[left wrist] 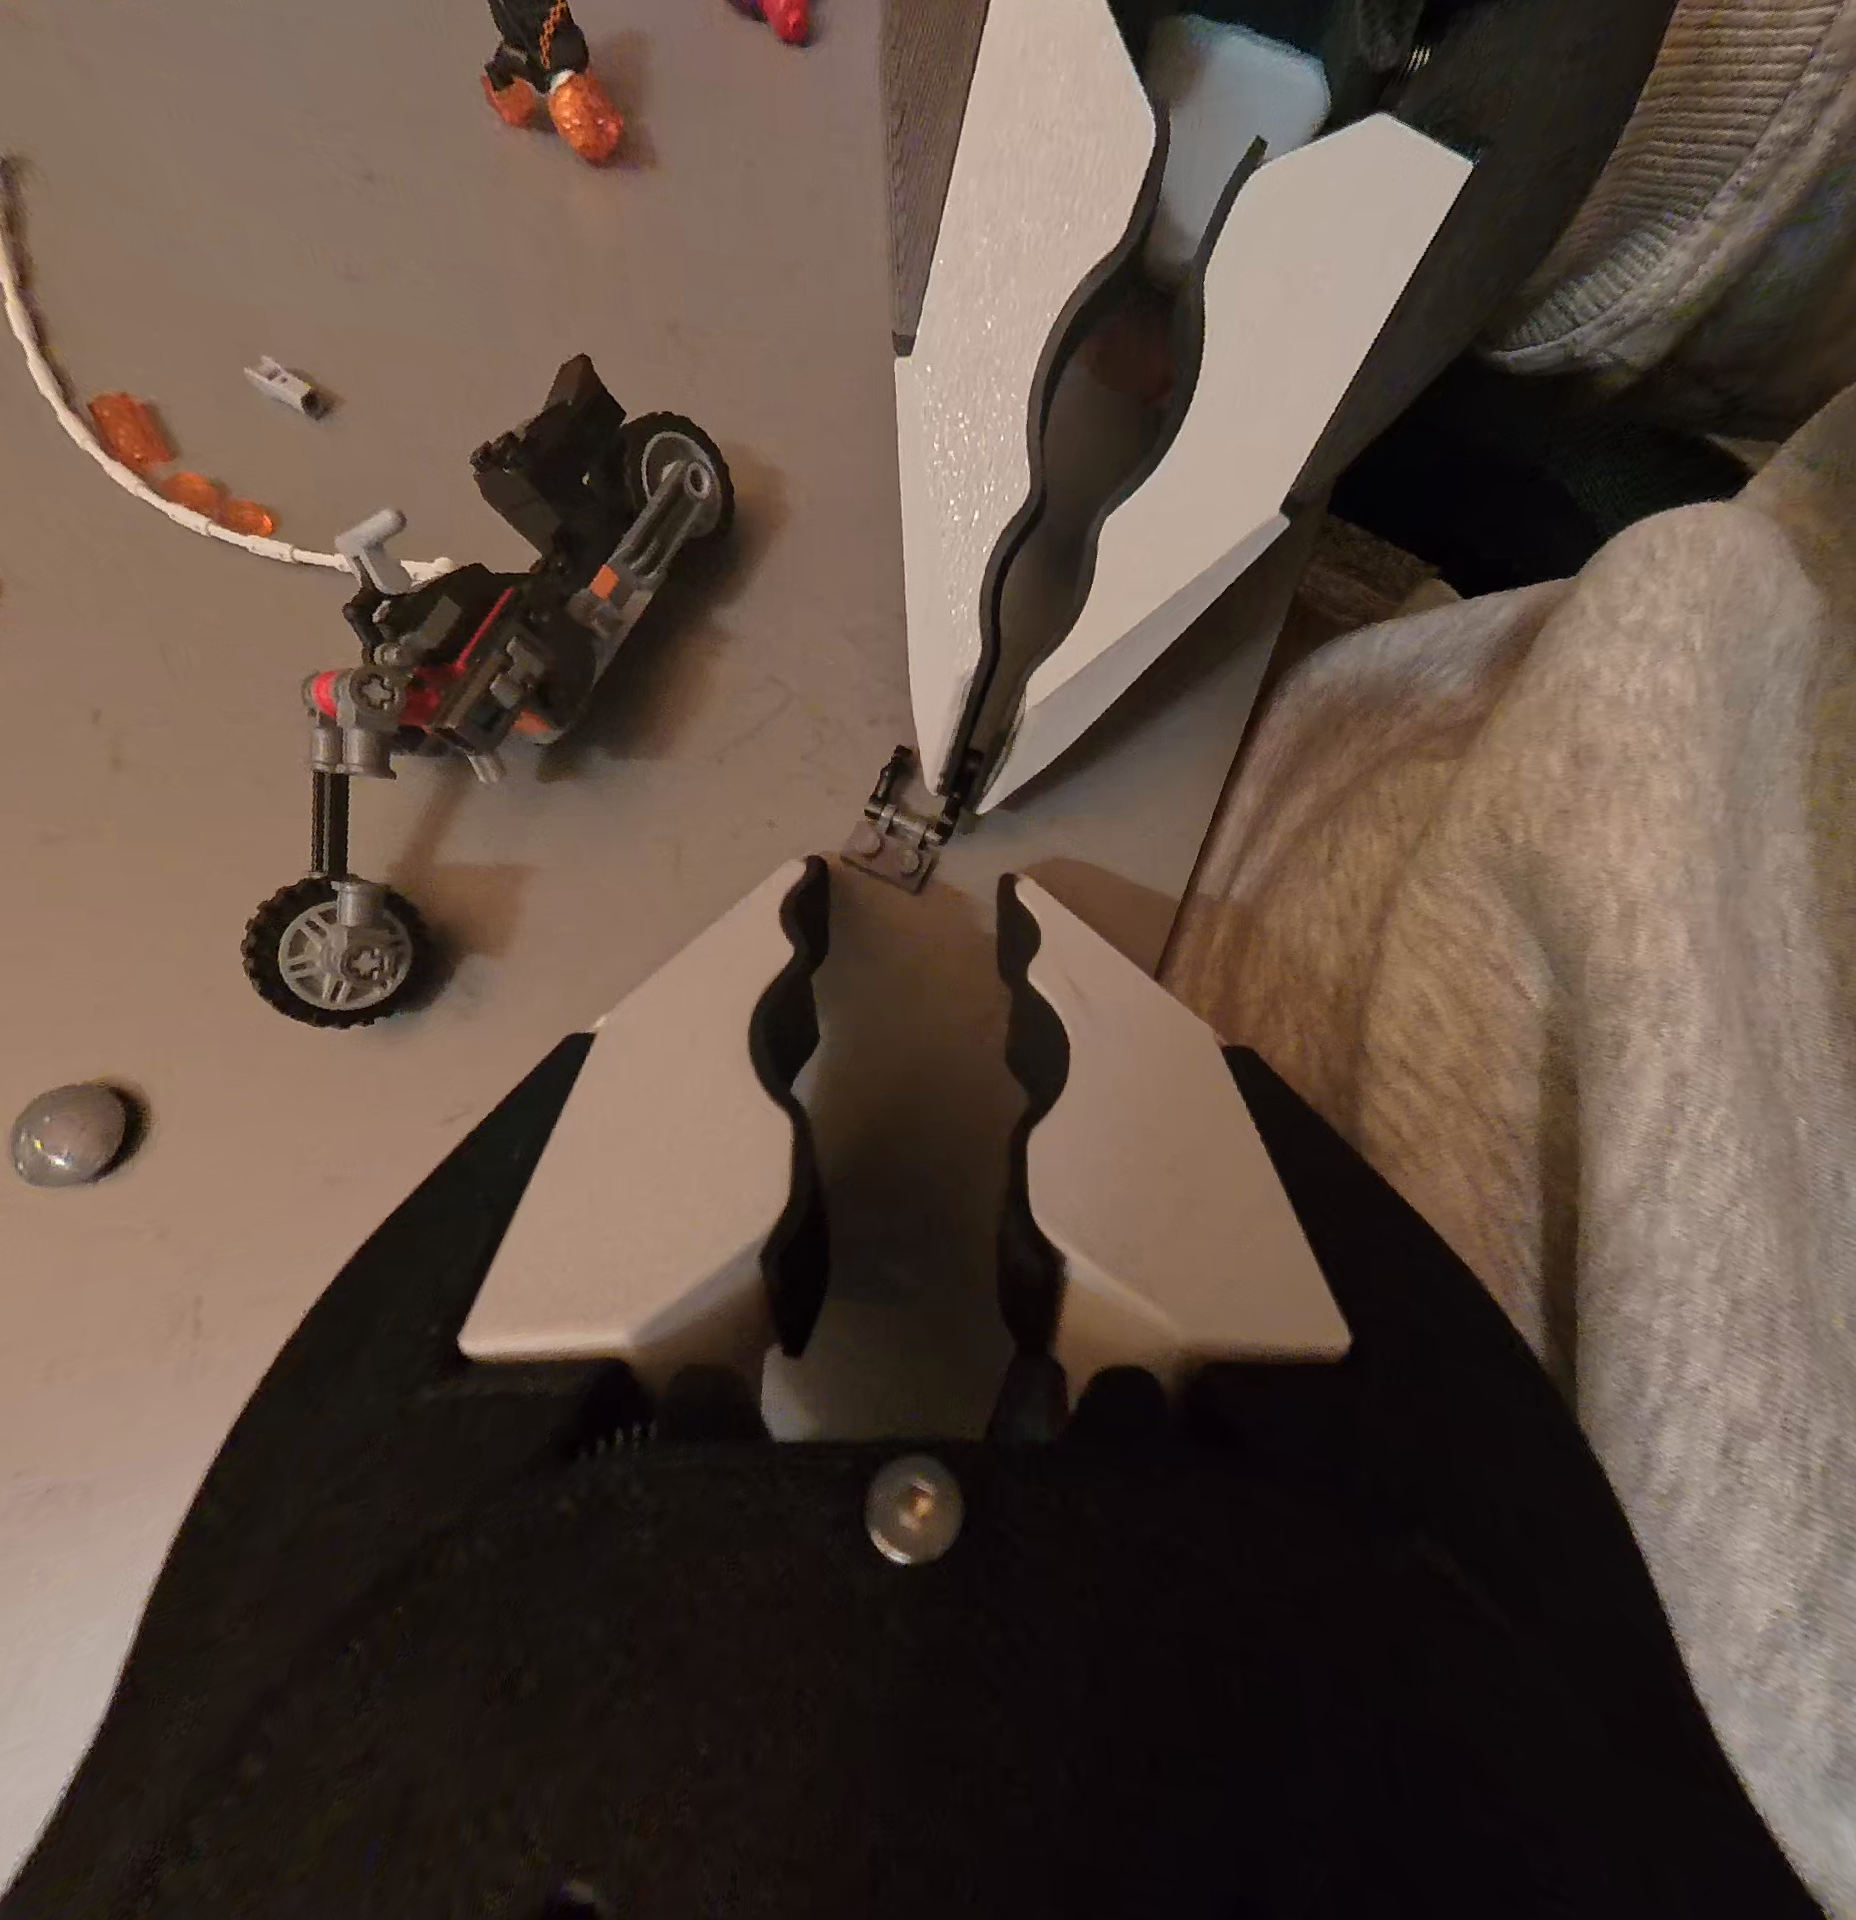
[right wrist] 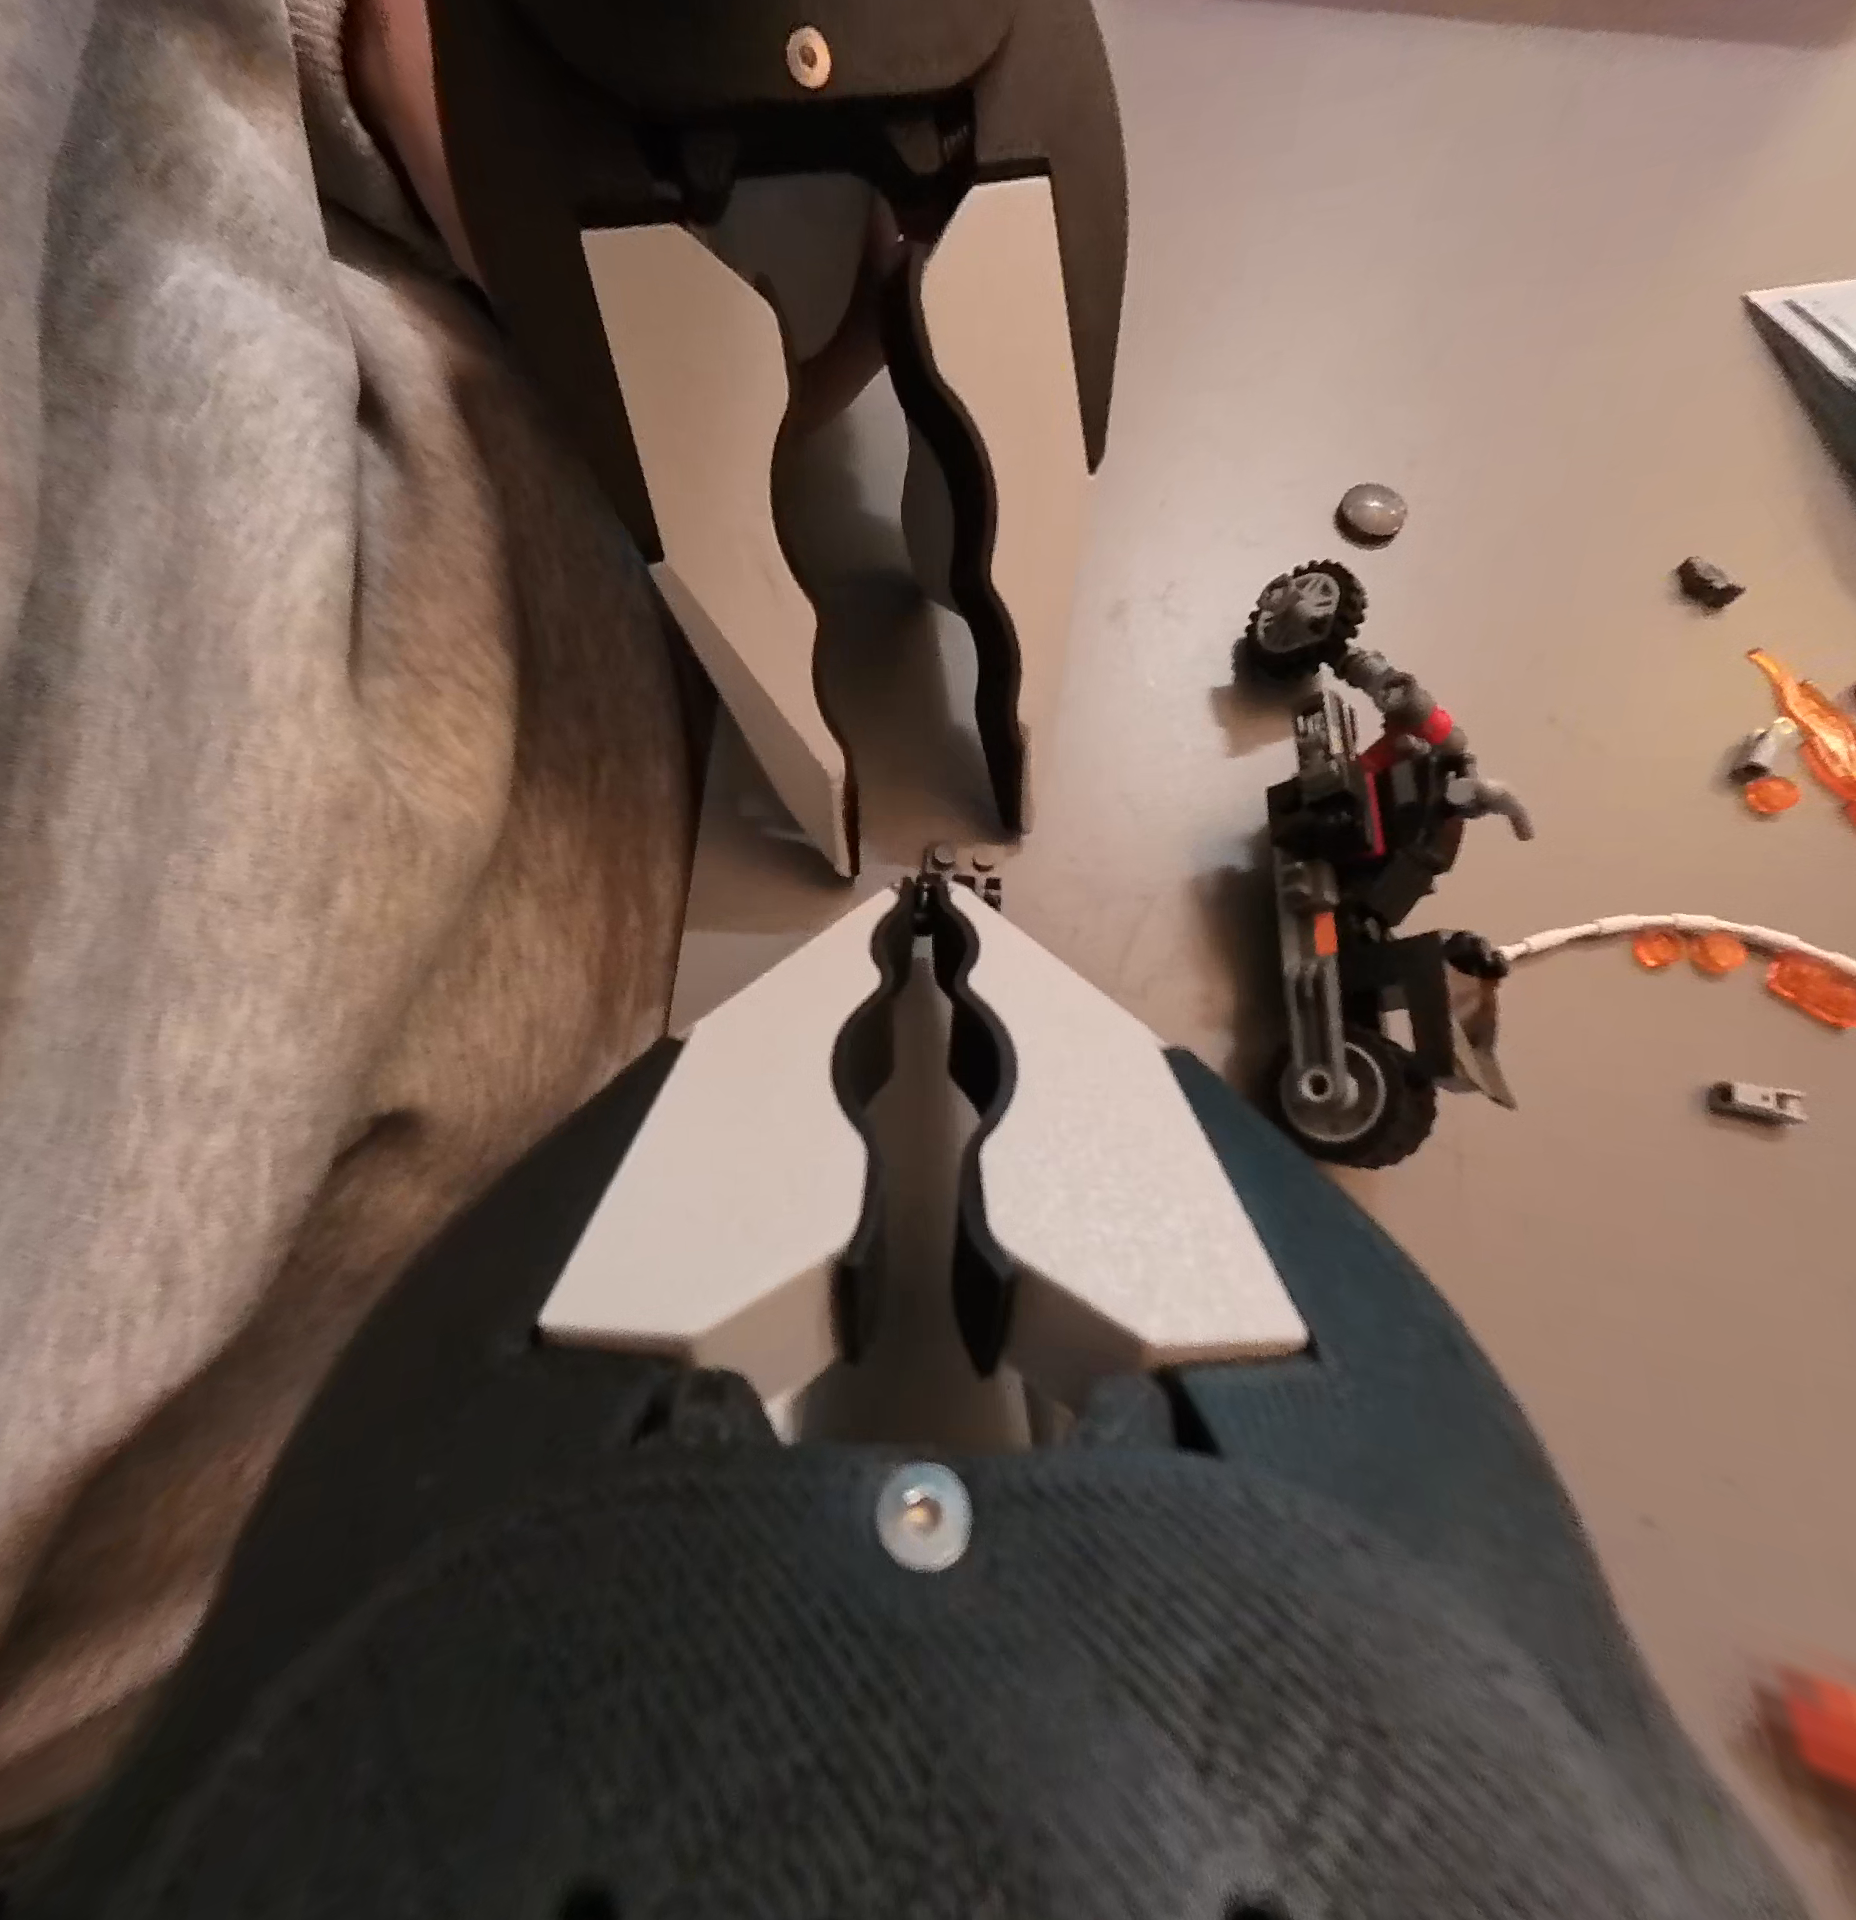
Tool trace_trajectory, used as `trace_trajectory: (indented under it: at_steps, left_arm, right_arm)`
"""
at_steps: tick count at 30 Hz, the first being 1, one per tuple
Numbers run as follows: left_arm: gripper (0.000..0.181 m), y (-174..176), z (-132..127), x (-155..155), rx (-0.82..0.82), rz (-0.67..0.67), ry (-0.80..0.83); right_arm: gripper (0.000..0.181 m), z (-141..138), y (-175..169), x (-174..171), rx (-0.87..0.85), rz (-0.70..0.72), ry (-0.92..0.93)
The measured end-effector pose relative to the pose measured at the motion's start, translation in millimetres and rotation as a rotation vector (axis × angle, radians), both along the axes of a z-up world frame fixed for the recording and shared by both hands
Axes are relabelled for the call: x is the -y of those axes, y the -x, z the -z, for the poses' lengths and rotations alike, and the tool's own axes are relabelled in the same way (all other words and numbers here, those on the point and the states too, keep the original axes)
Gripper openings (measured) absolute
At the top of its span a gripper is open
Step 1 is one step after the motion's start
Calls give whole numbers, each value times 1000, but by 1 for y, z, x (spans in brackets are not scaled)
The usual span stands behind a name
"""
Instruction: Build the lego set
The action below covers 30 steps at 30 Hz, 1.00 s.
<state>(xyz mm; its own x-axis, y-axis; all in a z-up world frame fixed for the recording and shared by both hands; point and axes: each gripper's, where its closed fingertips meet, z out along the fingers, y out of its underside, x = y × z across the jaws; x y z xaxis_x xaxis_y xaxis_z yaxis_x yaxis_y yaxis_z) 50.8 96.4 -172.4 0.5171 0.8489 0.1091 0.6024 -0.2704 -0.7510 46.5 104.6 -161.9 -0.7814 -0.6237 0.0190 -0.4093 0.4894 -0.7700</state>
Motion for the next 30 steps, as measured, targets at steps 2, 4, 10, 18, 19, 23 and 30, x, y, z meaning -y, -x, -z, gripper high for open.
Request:
trace_trajectory:
  at_steps: [2, 4, 10, 18, 19, 23, 30]
  left_arm:
    - [32, 0, 0, -1, 4, 10, 3]
    - [33, 1, -1, -2, 11, 22, 3]
    - [39, 12, -18, 9, -95, 89, 58]
    - [33, 8, -2, 3, -16, 257, 79]
    - [30, 6, -1, 4, -7, 264, 82]
    - [23, 4, 1, 3, 6, 276, 81]
    - [15, 4, 1, 3, 6, 276, 89]
  right_arm:
    - [1, 0, 0, 0, -1, 3, -1]
    - [1, 1, 0, 0, -3, 4, -3]
    - [1, 1, 0, 3, 3, 12, -3]
    - [1, -1, 1, 3, 20, 39, 8]
    - [1, -1, 1, 2, 22, 42, 8]
    - [1, 0, 2, 2, 29, 47, 5]
    - [1, 3, 2, 3, 24, 43, -9]
